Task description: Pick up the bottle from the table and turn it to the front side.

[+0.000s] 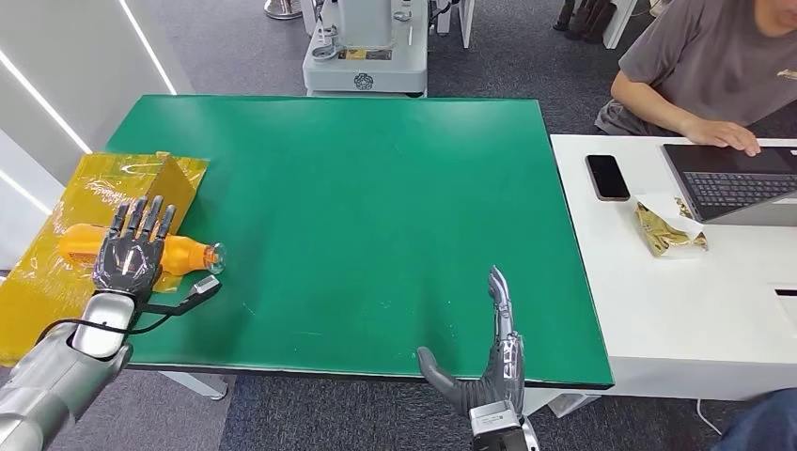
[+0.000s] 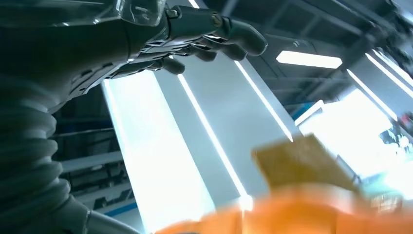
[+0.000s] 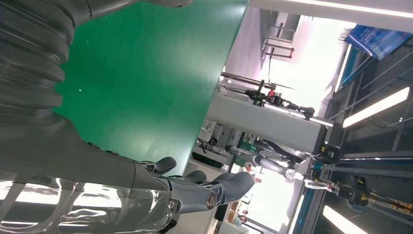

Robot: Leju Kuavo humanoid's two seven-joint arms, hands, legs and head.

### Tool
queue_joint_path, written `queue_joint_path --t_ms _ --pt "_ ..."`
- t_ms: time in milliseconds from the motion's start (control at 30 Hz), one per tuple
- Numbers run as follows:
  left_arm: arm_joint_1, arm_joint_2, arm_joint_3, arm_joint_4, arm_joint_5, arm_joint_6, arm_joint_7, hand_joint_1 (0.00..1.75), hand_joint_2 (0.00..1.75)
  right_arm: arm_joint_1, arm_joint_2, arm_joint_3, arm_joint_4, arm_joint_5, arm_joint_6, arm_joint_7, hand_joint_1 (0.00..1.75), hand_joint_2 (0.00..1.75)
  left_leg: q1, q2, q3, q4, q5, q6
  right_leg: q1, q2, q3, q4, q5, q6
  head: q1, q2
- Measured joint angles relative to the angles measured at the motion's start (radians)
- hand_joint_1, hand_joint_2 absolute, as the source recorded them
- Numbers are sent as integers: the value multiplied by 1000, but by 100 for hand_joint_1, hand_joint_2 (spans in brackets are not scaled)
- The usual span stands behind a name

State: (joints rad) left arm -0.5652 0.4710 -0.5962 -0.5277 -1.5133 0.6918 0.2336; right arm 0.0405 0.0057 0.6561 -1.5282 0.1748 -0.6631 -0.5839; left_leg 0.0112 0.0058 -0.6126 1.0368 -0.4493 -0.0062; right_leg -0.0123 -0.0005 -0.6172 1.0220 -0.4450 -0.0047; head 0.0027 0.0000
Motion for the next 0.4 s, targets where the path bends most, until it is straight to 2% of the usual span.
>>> queue_joint_path --t_ms 67,200,300,400 --pt "69 -13 112 -179 1 3 -52 0 175 0 0 2 4 -2 -6 -1 0 175 0 0 0 0 0 0 0 0 -1 0 0 0 0 0" --pt "167 -85 386 -540 10 15 -247 0 175 -1 0 10 15 -7 -10 -6 0 175 0 3 0 0 -2 -1 -1 3 0 0 0 0 0 0" --pt "201 -117 514 -688 10 17 -269 0 175 -1 0 12 22 -7 -10 -10 0 175 0 6 1 0 -3 -3 0 5 0 0 0 -1 0 0" --pt "223 -134 574 -765 11 17 -279 0 175 -2 0 15 25 -7 -10 -11 0 175 0 4 1 0 -3 -3 0 4 0 0 0 -1 0 0"
